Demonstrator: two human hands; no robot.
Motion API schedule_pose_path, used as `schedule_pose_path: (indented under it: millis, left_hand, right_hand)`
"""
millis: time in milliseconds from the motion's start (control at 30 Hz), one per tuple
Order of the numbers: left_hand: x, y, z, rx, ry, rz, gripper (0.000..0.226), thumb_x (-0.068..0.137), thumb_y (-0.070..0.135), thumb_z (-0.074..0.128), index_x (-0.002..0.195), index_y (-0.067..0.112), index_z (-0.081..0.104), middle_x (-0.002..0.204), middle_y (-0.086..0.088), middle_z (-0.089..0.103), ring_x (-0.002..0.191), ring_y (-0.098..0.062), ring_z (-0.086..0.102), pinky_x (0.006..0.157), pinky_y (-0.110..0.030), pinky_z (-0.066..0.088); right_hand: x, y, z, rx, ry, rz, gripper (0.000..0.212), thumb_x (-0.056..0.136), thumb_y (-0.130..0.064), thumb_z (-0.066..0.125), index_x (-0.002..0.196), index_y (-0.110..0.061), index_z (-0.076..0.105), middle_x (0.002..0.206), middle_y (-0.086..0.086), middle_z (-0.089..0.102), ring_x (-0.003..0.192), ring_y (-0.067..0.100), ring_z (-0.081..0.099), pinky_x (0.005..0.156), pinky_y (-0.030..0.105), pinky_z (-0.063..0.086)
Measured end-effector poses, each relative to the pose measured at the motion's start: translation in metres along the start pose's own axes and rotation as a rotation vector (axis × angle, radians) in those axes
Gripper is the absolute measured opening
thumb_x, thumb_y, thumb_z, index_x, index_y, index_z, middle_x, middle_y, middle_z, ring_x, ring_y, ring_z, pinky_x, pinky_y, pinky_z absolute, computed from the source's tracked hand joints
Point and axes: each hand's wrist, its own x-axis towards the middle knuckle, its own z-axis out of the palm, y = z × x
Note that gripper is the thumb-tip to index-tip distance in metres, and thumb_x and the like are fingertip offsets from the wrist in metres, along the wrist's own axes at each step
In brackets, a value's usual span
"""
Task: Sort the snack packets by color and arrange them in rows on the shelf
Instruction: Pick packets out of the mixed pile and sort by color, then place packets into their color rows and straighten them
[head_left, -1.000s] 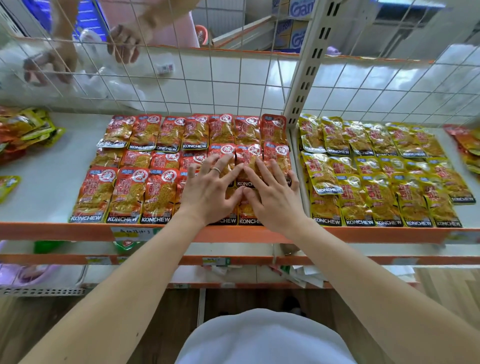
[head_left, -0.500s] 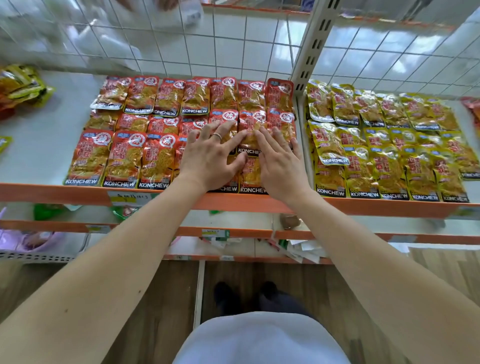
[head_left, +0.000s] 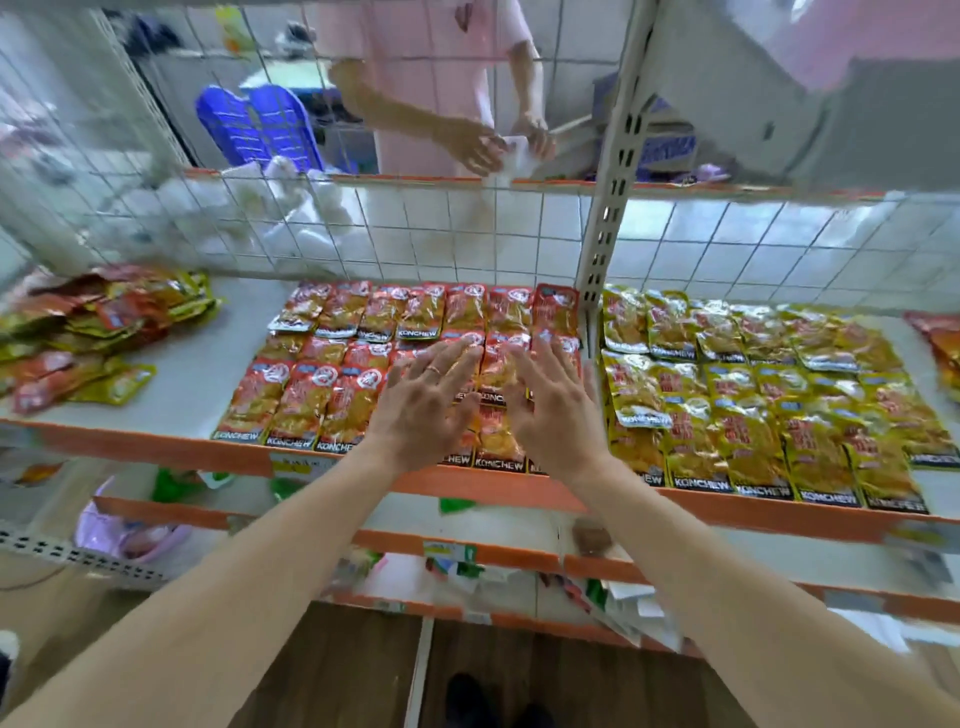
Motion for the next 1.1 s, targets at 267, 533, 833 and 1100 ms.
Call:
schedule_pose_path:
  millis: [267, 533, 833, 1100]
  left_hand:
    - [-0.045, -0.005, -0.061, 0.023, 0.174, -0.358, 0.063, 0.095, 0.049, 0.031, 0.154, 0.026, 0.037, 0.164, 0.002, 0.029, 0.150, -0.023, 0.023, 0.116, -0.046, 0.019]
    - [-0.109, -0.017, -0.080, -0.070, 0.267, -0.570, 0.053, 0.105, 0.037, 0.044, 0.155, 0.020, 0.036, 0.159, -0.007, 0.038, 0.146, -0.025, 0.030, 0.118, -0.038, 0.017]
    - [-0.151, -0.052, -0.095, 0.024, 0.260, -0.700, 0.064, 0.097, 0.049, 0.036, 0.155, 0.023, 0.032, 0.164, 0.000, 0.028, 0.150, -0.023, 0.024, 0.115, -0.051, 0.023]
    - [-0.159, -0.121, -0.097, 0.046, 0.266, -0.689, 0.069, 0.095, 0.054, 0.032, 0.156, 0.022, 0.032, 0.162, 0.000, 0.031, 0.148, -0.024, 0.026, 0.113, -0.053, 0.027]
  right_hand:
    - [0.008, -0.047, -0.038, 0.020, 0.009, -0.195, 0.056, 0.099, -0.053, 0.038, 0.152, -0.035, 0.034, 0.167, -0.006, 0.011, 0.154, 0.014, 0.001, 0.122, 0.058, 0.000]
    - [-0.013, -0.077, -0.008, 0.062, -0.141, -0.269, 0.055, 0.102, -0.049, 0.041, 0.154, -0.034, 0.029, 0.167, -0.004, 0.007, 0.154, 0.014, 0.001, 0.120, 0.057, -0.009]
    - [-0.005, -0.131, 0.019, 0.089, -0.234, -0.401, 0.057, 0.103, -0.051, 0.039, 0.155, -0.036, 0.023, 0.167, -0.007, 0.004, 0.154, 0.014, -0.004, 0.121, 0.051, -0.007]
    - [0.029, -0.180, 0.052, 0.042, -0.243, -0.425, 0.058, 0.103, -0.051, 0.039, 0.156, -0.033, 0.024, 0.167, -0.005, 0.004, 0.154, 0.016, -0.001, 0.124, 0.050, -0.002]
